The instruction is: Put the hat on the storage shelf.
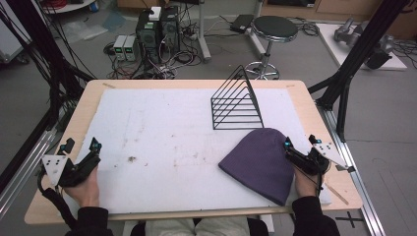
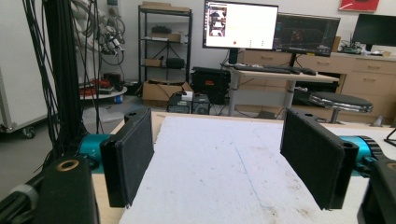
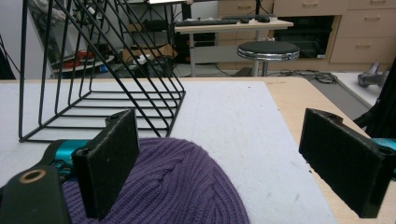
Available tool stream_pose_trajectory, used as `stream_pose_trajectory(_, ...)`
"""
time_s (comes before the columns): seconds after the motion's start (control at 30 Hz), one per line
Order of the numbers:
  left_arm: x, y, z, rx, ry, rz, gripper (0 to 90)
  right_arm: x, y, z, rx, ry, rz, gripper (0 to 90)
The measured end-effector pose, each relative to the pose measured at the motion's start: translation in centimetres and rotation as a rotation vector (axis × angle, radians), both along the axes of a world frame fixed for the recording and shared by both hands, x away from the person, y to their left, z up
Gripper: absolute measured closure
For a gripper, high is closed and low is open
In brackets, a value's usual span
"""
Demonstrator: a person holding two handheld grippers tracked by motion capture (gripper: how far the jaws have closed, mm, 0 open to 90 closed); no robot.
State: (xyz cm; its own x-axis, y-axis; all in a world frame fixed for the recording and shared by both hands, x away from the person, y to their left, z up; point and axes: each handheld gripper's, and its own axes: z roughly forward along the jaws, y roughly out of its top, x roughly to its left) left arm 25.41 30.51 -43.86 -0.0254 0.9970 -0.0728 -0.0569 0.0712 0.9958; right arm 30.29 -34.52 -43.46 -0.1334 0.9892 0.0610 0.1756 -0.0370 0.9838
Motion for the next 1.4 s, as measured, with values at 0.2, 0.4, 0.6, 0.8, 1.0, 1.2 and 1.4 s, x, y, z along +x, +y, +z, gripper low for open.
stream_pose_trajectory(0.2, -0.1, 0.1, 0.0, -0.001, -0.003, 0.006, 26.0, 0.0, 0.1, 0.0, 0.002, -0.003, 0.002, 11.5)
stream_pose_trajectory(0.4, -0.1, 0.1, 0.0, 0.004, -0.003, 0.005, 26.0, -0.4, -0.1, 0.3, 0.012, -0.044, -0.008, 11.5)
stream_pose_trajectory(0.6, -0.1, 0.0, 0.0, 0.001, -0.003, 0.002, 26.0, -0.3, 0.0, 0.4, 0.0, -0.039, -0.008, 11.5)
stream_pose_trajectory(0.8, 0.1, -0.2, 0.0, 0.011, 0.0, -0.008, 25.9, -0.1, 0.2, 0.8, -0.03, -0.041, 0.002, 11.5)
stream_pose_trajectory(1.0, 0.1, -0.1, 0.0, 0.007, -0.002, -0.007, 26.0, 0.4, 0.4, 1.9, -0.048, 0.006, 0.045, 11.4)
stream_pose_trajectory(1.2, 0.1, -0.1, 0.0, 0.007, -0.004, -0.008, 26.0, 1.0, 0.7, 2.2, -0.049, 0.083, 0.034, 11.4)
stream_pose_trajectory(1.4, 0.2, 0.0, 0.0, -0.001, -0.002, -0.009, 26.0, 1.4, 0.6, 2.3, -0.048, 0.139, 0.034, 11.4)
